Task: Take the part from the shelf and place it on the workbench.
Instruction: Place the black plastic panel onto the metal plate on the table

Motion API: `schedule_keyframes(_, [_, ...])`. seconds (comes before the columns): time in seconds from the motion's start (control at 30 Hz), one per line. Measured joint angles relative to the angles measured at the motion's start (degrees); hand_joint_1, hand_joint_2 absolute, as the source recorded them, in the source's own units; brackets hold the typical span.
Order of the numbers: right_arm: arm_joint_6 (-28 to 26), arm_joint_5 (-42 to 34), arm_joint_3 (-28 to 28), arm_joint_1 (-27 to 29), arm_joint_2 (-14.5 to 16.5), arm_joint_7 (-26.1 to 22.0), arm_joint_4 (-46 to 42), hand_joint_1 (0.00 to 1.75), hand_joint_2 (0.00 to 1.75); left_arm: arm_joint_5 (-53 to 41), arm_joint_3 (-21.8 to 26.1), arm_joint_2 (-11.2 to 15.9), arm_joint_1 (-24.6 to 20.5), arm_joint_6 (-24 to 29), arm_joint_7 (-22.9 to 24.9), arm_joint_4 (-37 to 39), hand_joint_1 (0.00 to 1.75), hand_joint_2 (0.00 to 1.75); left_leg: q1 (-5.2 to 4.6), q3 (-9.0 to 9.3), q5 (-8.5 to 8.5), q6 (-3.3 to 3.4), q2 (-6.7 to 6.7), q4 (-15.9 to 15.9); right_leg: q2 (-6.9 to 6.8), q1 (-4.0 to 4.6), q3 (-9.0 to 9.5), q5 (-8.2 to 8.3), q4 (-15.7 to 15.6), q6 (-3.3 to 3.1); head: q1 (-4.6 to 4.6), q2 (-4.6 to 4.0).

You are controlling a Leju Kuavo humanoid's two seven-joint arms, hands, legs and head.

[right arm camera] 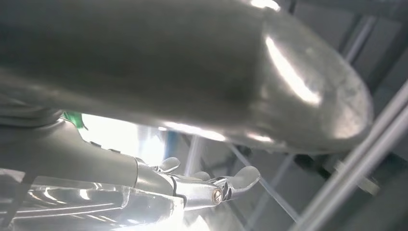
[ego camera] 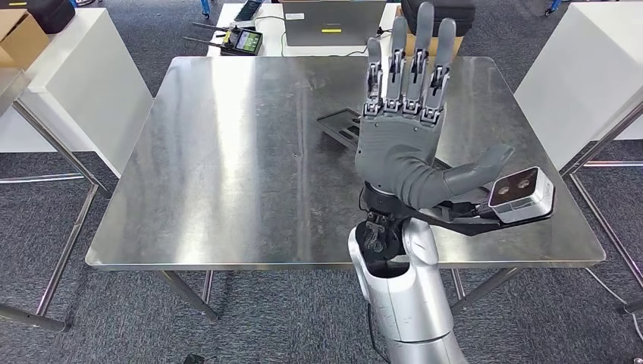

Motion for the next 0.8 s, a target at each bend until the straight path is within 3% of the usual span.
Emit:
schedule_keyframes(0.17, [6.4,-3.0,0.3,2.9,-0.7,2.8,0.0,0.00,0.00,0.3,0.0,0.0,0.0,0.5,0.1,0.0,0.00,0.00,0.01,-0.01,0.00,0.00,0.00,0.0,0.00,0.00,0.00,0.00,0.0,0.00,0.01,0.00])
schedule_keyframes(0.47, [10.3,-2.9,1.6,6.9,-2.0,4.3,-0.2,0.00,0.00,1.5,0.7,0.0,0.0,1.3,-0.9,0.0,0.00,0.00,0.00,-0.01,0.00,0.00,0.01,0.0,0.00,-0.02,0.00,0.00,0.0,0.00,0.01,0.00])
schedule_keyframes(0.8, [12.0,0.9,3.6,10.8,-3.7,2.2,-1.0,0.00,0.00,2.1,1.6,0.0,0.1,1.4,-2.8,0.0,0.00,0.00,0.00,-0.03,-0.01,0.00,0.01,0.0,0.00,-0.01,0.00,0.00,0.0,0.00,0.01,0.00])
